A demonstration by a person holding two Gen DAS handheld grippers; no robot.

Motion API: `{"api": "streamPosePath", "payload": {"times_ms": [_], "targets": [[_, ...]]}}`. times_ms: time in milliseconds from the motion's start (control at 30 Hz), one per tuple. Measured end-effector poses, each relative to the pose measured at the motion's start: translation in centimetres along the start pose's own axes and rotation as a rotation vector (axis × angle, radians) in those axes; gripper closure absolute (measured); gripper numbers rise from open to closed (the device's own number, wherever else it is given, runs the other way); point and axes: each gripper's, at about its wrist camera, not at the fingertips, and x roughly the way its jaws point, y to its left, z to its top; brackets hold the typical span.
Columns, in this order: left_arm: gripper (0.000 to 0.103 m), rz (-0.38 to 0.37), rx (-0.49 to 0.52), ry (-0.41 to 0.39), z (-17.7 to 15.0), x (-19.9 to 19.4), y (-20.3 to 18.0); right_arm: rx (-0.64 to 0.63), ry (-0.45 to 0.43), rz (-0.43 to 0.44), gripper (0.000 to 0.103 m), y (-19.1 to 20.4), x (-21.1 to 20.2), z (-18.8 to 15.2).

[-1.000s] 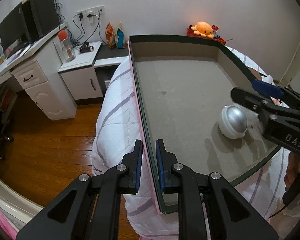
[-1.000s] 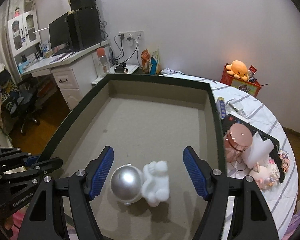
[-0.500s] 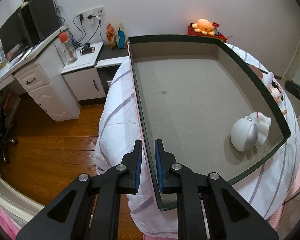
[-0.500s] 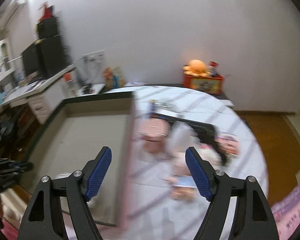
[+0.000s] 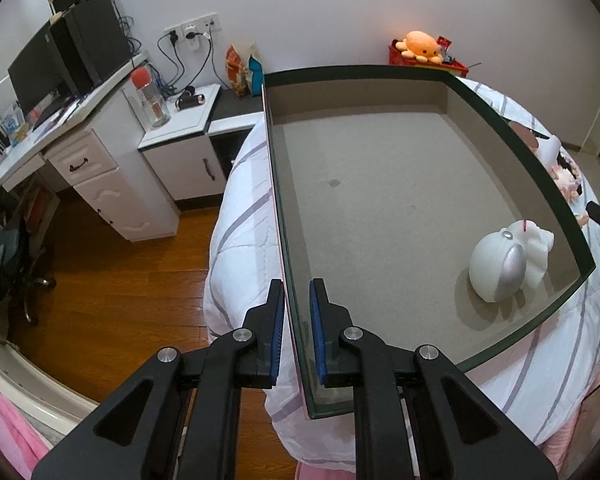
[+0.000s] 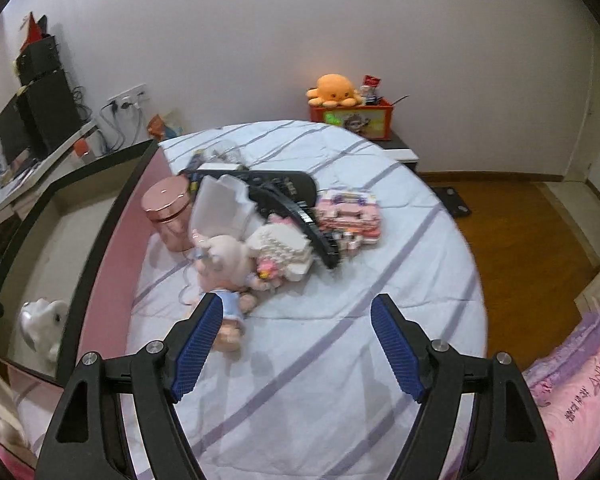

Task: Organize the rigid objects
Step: 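Move the right tool back and grasp the pig doll in blue dress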

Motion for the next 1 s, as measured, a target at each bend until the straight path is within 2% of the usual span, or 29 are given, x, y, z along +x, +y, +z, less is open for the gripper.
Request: {"api": "streamPosePath", "payload": {"times_ms": [333,567,600,633,700,900,933,1000], "targets": [[0.091,0.013,-0.001,0.005,0.0,-0.3,-0.2,-0.044,-0.001,0.093,0.025,2.5,0.1,0.6],[0.09,0.012,-0.002,0.005,0.0,-0.2,-0.3,-0.019,0.078,0.1,0.025,3.2,2.9,0.2],[0.09,0.01,-0.004,0.005,0.0,-0.2,-0.3,-0.015,0.08,0.102,0.026,3.3,3.2,0.2],[0.09,0.008,-0.004,0.005,0.0,-0.2,-0.3,-0.013,0.081,0.108,0.034,3.4,3.4,0.2],[0.09,0.008,-0.006,0.004,0.0,-0.2,-0.3,-0.023,0.094,0.082,0.041,3.6,4.1,0.2],[0.09,-0.001,-0.01,0.001,0.0,-0.2,-0.2,-0.038,0.086,0.081,0.043,3.4,3.9,0.2],[0.09,-0.001,-0.01,0.001,-0.1,-0.2,-0.1,-0.041,0.085,0.08,0.056,3.4,3.8,0.2],[0.09,0.0,-0.007,0.001,-0.1,-0.3,-0.2,-0.04,0.08,0.094,0.057,3.5,3.5,0.2]]}}
